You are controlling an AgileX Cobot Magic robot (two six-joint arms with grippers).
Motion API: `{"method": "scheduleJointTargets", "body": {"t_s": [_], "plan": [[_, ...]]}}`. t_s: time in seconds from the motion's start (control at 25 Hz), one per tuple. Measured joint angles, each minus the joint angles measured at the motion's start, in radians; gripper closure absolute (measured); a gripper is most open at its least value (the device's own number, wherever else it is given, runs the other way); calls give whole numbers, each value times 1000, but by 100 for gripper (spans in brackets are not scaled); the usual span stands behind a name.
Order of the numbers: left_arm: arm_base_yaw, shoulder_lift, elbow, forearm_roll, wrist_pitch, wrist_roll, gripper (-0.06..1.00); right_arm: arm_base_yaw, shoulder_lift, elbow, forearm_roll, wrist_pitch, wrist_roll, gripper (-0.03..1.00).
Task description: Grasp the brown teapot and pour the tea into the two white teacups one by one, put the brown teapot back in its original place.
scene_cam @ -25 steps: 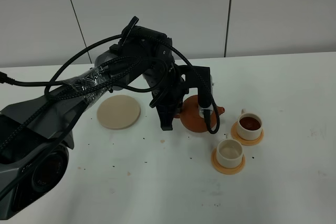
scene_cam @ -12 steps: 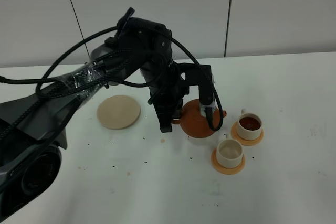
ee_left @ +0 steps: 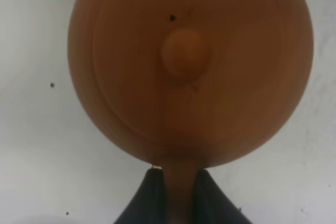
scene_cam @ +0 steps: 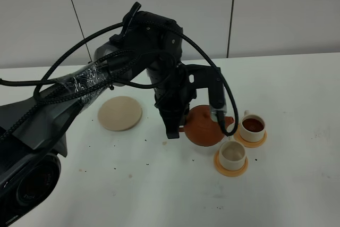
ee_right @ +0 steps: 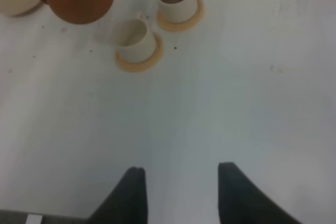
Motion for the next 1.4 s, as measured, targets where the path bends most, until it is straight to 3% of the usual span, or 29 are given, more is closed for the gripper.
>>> {"method": "scheduleJointTargets", "body": {"t_s": [0.16, 0.32, 0.76, 1.08, 1.4], "plan": [[-10, -30, 23, 11, 0, -20, 78, 0, 0, 0, 0, -1, 0, 65], [-10, -104, 134, 22, -7, -35, 78, 0, 0, 0, 0, -1, 0, 65], [-10, -297, 511, 23, -209, -100, 78, 0, 0, 0, 0, -1, 0, 65], [-10, -300, 557, 31, -232, -163, 78, 0, 0, 0, 0, -1, 0, 65], [-17, -300, 557, 152, -246, -268, 78, 0, 0, 0, 0, -1, 0, 65]]}}
